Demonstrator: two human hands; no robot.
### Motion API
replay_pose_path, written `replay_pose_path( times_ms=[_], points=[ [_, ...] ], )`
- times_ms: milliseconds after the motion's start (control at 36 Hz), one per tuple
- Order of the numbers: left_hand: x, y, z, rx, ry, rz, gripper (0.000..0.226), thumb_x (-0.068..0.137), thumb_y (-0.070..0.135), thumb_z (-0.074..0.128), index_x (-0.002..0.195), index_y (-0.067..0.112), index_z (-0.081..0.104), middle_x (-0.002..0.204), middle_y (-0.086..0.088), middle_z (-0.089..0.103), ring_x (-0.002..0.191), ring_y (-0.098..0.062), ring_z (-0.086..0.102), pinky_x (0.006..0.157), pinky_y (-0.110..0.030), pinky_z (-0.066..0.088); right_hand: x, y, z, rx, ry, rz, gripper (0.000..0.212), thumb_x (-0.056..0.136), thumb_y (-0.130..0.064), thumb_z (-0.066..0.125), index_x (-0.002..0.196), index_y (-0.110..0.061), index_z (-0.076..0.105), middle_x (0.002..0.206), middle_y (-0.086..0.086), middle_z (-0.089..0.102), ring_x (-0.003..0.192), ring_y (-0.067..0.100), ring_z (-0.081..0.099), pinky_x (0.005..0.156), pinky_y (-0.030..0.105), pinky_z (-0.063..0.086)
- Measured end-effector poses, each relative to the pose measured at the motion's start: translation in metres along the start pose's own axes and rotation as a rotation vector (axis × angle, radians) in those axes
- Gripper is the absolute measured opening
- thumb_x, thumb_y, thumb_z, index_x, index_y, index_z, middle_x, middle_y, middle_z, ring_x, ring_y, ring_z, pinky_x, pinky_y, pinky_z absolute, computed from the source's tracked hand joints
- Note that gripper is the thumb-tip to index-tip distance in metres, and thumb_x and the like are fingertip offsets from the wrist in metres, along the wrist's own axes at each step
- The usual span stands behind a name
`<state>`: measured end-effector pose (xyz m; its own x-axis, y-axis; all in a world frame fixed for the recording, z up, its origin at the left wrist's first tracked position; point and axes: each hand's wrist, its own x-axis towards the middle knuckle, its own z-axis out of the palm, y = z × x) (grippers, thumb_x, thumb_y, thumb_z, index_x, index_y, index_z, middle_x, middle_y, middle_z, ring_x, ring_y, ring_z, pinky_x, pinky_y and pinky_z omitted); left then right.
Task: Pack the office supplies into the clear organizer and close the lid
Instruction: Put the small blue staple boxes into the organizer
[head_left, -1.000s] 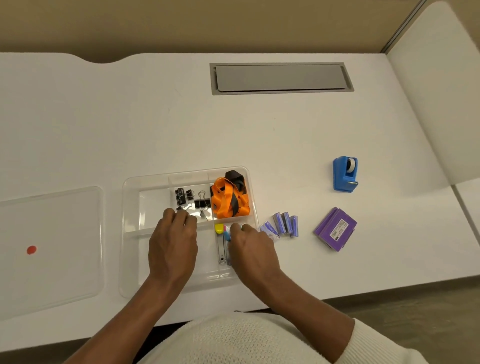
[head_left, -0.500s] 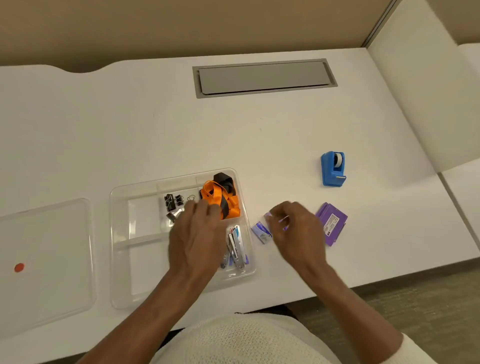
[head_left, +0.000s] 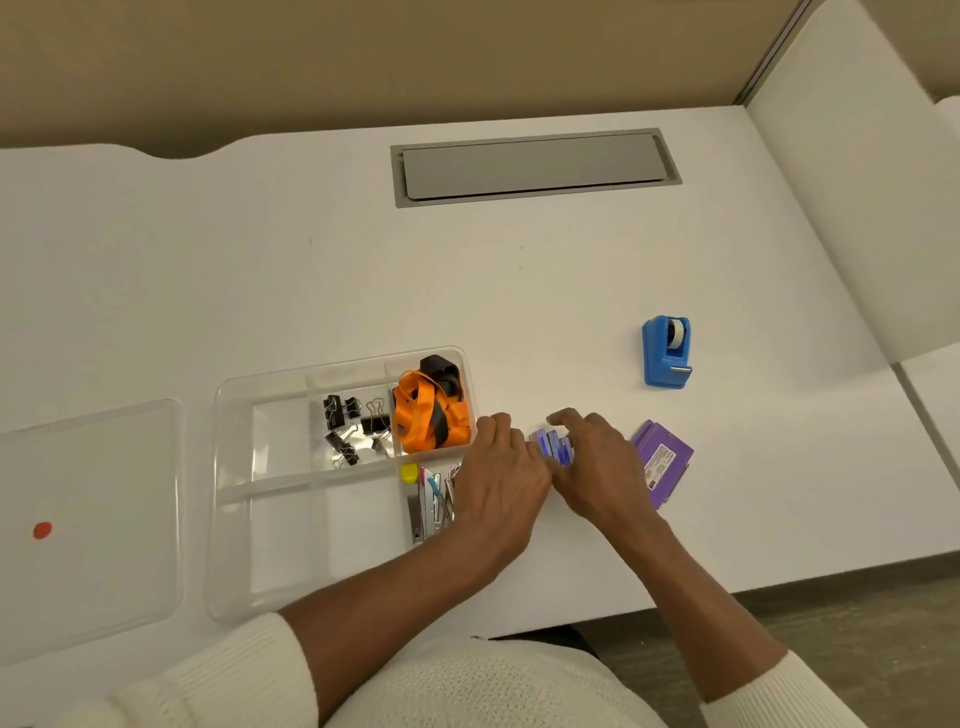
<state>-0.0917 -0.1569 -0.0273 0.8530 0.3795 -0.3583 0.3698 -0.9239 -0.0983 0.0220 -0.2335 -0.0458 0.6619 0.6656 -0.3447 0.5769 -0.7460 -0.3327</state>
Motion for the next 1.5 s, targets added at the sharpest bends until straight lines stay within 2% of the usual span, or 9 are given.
replay_pose_path(
  times_ms=[167,306,528,667,778,944,1139,1361,1500],
  points=[
    [0.01,0.009,0.016,-0.136,-0.01,-0.018,0.04,0.096,0.026,0.069,0.125,0.003,0.053,0.119,-0.021,0.06,0.115,-0.031,0.051,0.107,-0.044,0.039,0.006,0.005,-0.003,-0.049,-0.026,-0.038,0.047,0.086,-0.047,0.073,0.128,-0.03,0.058,0.116,0.004,0.064,0.086,0.02,0.065,0.072,0.03,0.053],
    [0.006,0.009,0.008,-0.159,0.049,0.026,0.043,0.083,0.03,0.083,0.116,0.007,0.066,0.108,-0.016,0.068,0.105,-0.029,0.059,0.096,-0.042,0.047,0.012,0.008,-0.003,-0.077,-0.022,-0.028,0.048,0.083,-0.045,0.077,0.125,-0.029,0.06,0.116,0.003,0.065,0.078,0.013,0.052,0.068,0.025,0.045],
    [-0.039,-0.034,-0.036,-0.431,0.253,-0.118,0.041,0.085,0.029,0.076,0.123,0.019,0.064,0.121,-0.002,0.062,0.116,-0.024,0.053,0.102,-0.041,0.04,0.006,-0.009,-0.02,0.134,0.098,0.025,0.044,0.083,-0.048,0.076,0.12,-0.028,0.061,0.109,0.002,0.069,0.08,0.014,0.061,0.059,0.022,0.041],
    [-0.09,-0.096,-0.045,-0.584,0.306,-0.248,0.052,0.07,0.013,0.087,0.117,0.027,0.068,0.114,0.009,0.062,0.111,-0.015,0.054,0.095,-0.03,0.036,-0.018,-0.054,-0.031,0.319,0.066,-0.076,0.037,0.083,-0.048,0.075,0.112,-0.031,0.06,0.104,-0.006,0.07,0.076,0.009,0.068,0.063,0.028,0.056],
    [-0.122,-0.136,-0.024,-0.63,0.259,-0.342,0.051,0.074,0.023,0.091,0.119,0.027,0.066,0.115,0.008,0.064,0.11,-0.014,0.055,0.092,-0.025,0.031,-0.04,-0.102,-0.027,0.337,-0.002,-0.189,0.033,0.083,-0.048,0.074,0.109,-0.034,0.06,0.102,-0.01,0.069,0.075,0.008,0.068,0.07,0.035,0.06],
    [-0.149,-0.158,0.013,-0.624,0.211,-0.303,0.06,0.064,0.025,0.098,0.116,0.017,0.07,0.106,0.0,0.072,0.096,-0.021,0.064,0.084,-0.028,0.04,-0.066,-0.16,0.012,0.294,-0.133,-0.329,0.036,0.082,-0.048,0.073,0.11,-0.031,0.056,0.099,-0.011,0.065,0.076,0.002,0.062,0.058,0.014,0.047],
    [-0.149,-0.157,0.041,-0.443,0.18,-0.159,0.09,0.025,0.051,0.103,0.104,0.017,0.075,0.084,0.002,0.076,0.071,-0.016,0.072,0.061,-0.027,0.059,-0.078,-0.178,0.044,0.066,-0.14,-0.265,0.049,0.086,-0.051,0.069,0.126,-0.026,0.053,0.123,-0.001,0.062,0.098,0.015,0.067,0.08,0.028,0.056],
    [-0.144,-0.155,0.055,-0.326,0.157,-0.128,0.085,0.033,0.053,0.1,0.106,0.019,0.075,0.092,0.0,0.077,0.097,-0.02,0.05,0.074,-0.035,0.058,-0.089,-0.183,0.057,-0.112,-0.125,-0.322,0.056,0.094,-0.049,0.062,0.139,-0.019,0.048,0.142,0.009,0.052,0.108,0.025,0.068,0.088,0.034,0.056],
    [-0.141,-0.156,0.05,-0.272,0.153,-0.096,0.083,0.017,0.045,0.104,0.092,0.018,0.078,0.084,-0.001,0.077,0.082,-0.026,0.071,0.066,-0.037,0.061,-0.094,-0.174,0.054,-0.027,-0.132,-0.357,0.05,0.094,-0.046,0.063,0.135,-0.021,0.049,0.139,0.005,0.051,0.108,0.022,0.064,0.089,0.032,0.056]
  ],
)
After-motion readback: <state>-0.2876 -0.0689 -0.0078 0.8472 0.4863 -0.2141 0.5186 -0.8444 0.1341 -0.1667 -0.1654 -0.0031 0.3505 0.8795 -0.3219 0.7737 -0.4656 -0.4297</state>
